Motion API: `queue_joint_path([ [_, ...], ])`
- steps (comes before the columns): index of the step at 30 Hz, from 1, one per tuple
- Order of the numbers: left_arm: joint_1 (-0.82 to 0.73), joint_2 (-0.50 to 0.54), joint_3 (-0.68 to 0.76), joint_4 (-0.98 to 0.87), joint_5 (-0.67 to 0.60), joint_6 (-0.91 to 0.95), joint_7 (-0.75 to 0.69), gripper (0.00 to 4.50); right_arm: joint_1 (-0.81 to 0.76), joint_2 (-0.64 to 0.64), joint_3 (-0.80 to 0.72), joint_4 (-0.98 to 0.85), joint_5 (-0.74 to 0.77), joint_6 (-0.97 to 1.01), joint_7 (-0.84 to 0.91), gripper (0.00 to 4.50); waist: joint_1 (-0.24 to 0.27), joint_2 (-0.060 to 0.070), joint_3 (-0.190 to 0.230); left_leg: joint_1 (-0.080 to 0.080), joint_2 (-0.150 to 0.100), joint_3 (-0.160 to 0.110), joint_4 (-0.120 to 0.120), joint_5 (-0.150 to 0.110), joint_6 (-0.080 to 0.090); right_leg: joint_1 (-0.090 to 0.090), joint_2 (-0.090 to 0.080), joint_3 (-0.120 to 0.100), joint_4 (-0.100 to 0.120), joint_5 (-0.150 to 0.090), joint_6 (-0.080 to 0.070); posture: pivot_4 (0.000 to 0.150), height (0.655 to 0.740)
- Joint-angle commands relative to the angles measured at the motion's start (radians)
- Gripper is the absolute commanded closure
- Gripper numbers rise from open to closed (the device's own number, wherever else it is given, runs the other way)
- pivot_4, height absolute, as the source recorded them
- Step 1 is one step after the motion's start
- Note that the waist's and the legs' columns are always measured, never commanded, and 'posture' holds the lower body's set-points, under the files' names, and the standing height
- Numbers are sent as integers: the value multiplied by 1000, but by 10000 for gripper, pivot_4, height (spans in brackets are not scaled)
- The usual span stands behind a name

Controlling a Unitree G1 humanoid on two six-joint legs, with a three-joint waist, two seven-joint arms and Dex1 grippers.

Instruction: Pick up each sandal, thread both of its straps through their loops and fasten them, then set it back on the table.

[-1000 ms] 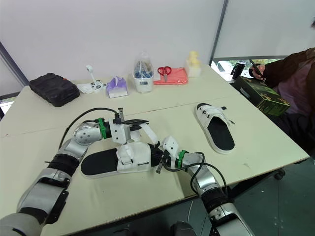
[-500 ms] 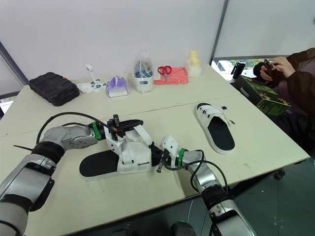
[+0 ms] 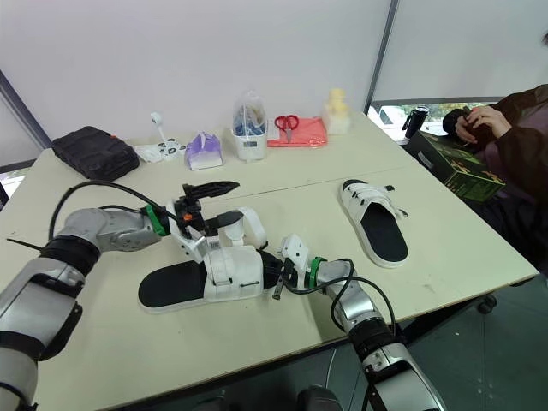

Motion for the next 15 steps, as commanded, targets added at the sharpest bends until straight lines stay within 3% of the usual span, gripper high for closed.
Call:
queue_joint_path([
  [1,-26,37,-2,-23,-4,-1,33,383,54,-12,66,172,-102,61,-11,45000,0,0,0,0,0,0,0,0,0,0,0,0,0,0,0,1500,7400],
  [4,-20,64,34,-3,-81,4,-21,383,48,-10,64,185,-102,54,-10,45000,0,0,0,0,2,1,0,0,0,-1,0,-1,0,1,-2,1500,7400],
  [10,20,39,137,-1,-453,74,-301,383,44,-4,64,203,-103,45,-11,45000,1,0,0,-1,5,2,4,0,0,-1,0,-6,0,3,-5,1500,7400],
  [12,75,38,182,-102,-619,143,-421,383,43,0,64,214,-104,38,-12,45000,0,1,0,-1,6,2,4,0,0,-1,0,-7,0,3,-5,1500,7400],
  [15,191,90,244,-336,-663,176,-477,383,38,9,67,232,-106,30,-11,45000,-5,1,0,0,9,4,5,-2,-3,-2,0,-9,0,4,-6,1500,7400],
])
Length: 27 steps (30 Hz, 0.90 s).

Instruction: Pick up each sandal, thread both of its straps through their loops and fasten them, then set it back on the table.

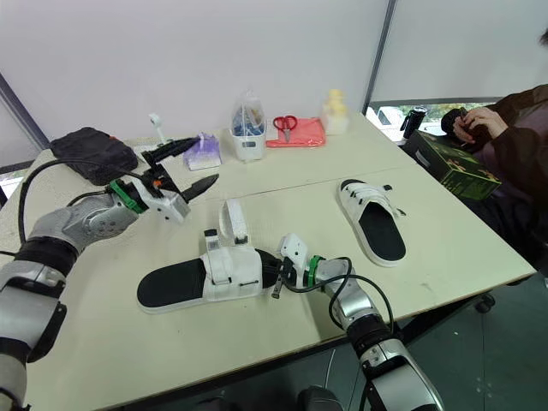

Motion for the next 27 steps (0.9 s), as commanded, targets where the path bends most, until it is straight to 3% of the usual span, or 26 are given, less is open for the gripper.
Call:
queue_joint_path([
  [1,79,49,90,-231,-93,50,-72,383,61,-10,64,184,-106,60,-19,45000,-1,0,0,0,1,0,0,0,0,0,0,0,0,1,-1,1500,7400],
  [6,207,47,134,-359,-220,205,-216,383,46,-4,63,209,-107,50,-17,45000,3,5,-4,2,3,3,1,0,0,1,3,-1,0,2,-3,1500,7400],
  [9,316,14,161,-510,-543,604,-440,383,43,-3,65,217,-107,46,-12,45000,1,7,-6,3,3,2,0,0,-1,1,3,-1,0,1,-5,1500,7400],
  [12,399,20,229,-787,-890,1124,-517,383,45,-3,65,221,-108,42,-10,45000,-1,8,-5,2,3,1,0,0,-1,0,3,-1,0,1,-4,1500,7400],
  [16,406,22,343,-1018,-1317,1623,-453,383,45,-4,64,229,-108,37,-8,45000,-1,6,-5,1,3,-1,1,0,-1,0,4,-1,0,2,-3,1500,7400],
  [21,487,11,441,-1179,-1783,1937,-309,383,41,2,67,244,-111,30,-7,45000,-4,6,-5,3,2,-1,0,0,-1,2,4,-1,-1,1,-4,1500,7400],
  [24,513,-6,438,-1204,-1897,2000,-202,383,36,9,66,253,-110,28,-8,45000,-2,5,-5,4,2,-2,0,0,-1,3,3,0,-1,1,-4,1500,7400],
  [27,451,-99,355,-1143,-1829,2036,-73,383,30,19,71,261,-112,26,-8,45000,3,5,-6,5,2,-4,2,0,-1,5,5,-1,-1,-1,-7,1500,7400],
])
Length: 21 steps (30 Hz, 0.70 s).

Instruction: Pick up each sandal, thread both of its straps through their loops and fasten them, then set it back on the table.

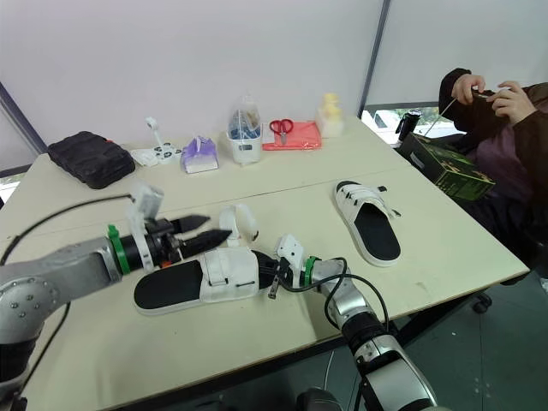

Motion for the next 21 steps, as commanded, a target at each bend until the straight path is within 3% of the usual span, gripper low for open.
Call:
queue_joint_path([
  [1,-94,-120,-80,66,47,28,156,383,59,5,73,175,-113,66,-15,45000,5,1,0,2,0,0,0,0,0,2,0,0,0,0,0,1500,7400],
  [4,-168,-203,-133,103,124,34,164,383,59,13,79,179,-116,66,-10,45000,-2,-1,-1,11,-1,-2,1,-4,-8,14,0,0,-6,-2,-3,1500,7400],
  [11,-247,-274,-155,167,242,79,178,383,62,18,68,174,-115,71,-12,45000,-20,0,-4,11,-1,-5,-1,-9,-16,14,7,1,-4,-1,-1,1500,7400],
  [21,-244,-287,-29,112,211,229,295,383,77,8,62,160,-112,72,-19,45000,-20,0,-4,11,0,-6,-1,-9,-16,13,7,2,-4,-3,-3,1500,7400],
])
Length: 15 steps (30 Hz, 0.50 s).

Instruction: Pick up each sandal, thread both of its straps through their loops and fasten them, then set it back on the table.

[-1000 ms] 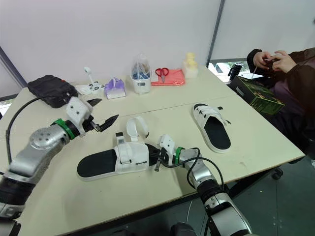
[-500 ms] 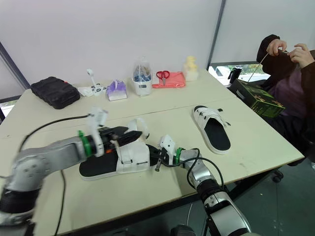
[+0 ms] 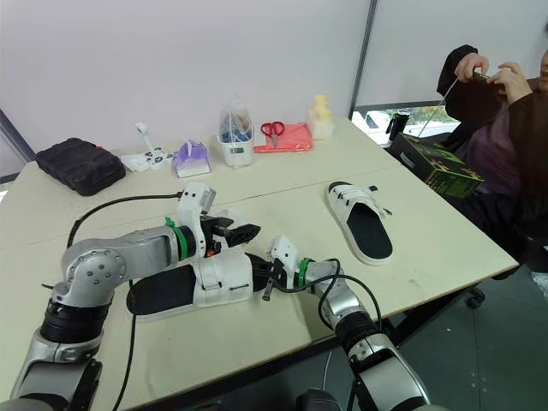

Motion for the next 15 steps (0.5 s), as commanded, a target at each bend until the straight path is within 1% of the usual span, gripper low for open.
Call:
queue_joint_path([
  [1,-4,-28,54,-61,-19,32,66,383,87,-29,56,134,-102,71,-25,45000,0,0,0,0,0,0,0,0,0,0,-1,0,0,0,0,1500,7400],
  [4,-10,-86,65,-75,-13,50,137,383,89,-26,56,139,-103,69,-28,45000,1,0,0,0,0,0,0,0,0,0,-2,0,0,0,0,1500,7400],
  [6,-19,-114,67,-62,6,59,159,383,84,-21,55,144,-102,69,-30,45000,1,0,0,0,0,0,0,0,0,1,-2,0,0,0,0,1500,7400],
  [15,-39,-149,85,-50,52,117,189,383,89,-2,55,140,-100,68,-46,45000,-2,0,0,0,0,0,0,0,-1,0,-2,0,0,0,0,1500,7400],
])
